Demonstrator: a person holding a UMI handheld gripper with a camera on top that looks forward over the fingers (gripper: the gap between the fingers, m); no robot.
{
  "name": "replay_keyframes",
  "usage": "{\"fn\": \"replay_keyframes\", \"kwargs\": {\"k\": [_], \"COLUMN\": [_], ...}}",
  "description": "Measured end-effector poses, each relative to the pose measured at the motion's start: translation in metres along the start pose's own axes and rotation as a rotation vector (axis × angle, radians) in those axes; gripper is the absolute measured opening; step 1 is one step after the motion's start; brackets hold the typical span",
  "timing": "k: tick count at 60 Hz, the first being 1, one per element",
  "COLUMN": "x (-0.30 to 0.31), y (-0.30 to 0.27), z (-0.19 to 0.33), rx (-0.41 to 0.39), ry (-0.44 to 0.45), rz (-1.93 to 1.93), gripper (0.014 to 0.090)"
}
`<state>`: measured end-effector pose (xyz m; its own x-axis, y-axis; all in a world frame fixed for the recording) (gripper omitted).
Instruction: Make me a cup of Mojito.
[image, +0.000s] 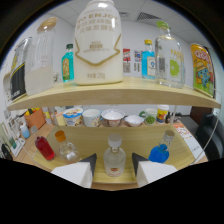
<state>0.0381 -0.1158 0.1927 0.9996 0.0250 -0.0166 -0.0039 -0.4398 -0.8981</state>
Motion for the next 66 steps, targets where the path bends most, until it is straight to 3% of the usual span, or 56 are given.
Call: {"fn": "replay_keyframes", "kwargs": {"k": [11,29,43,66], "x": [0.001,0.005,0.025,0.091], "y": [0.003,0.002,-0.002,0.074], "z": [0.012,0.006,-0.041,-0.082], "rx": [-0.021,-0.029,0.008,-0.074], "ry": [-0.008,-0.004,0.023,0.135], "rz": [0.025,0.023,0.006,-0.052], "gripper": [0.0366,0.035,0.0347,0.0345]}}
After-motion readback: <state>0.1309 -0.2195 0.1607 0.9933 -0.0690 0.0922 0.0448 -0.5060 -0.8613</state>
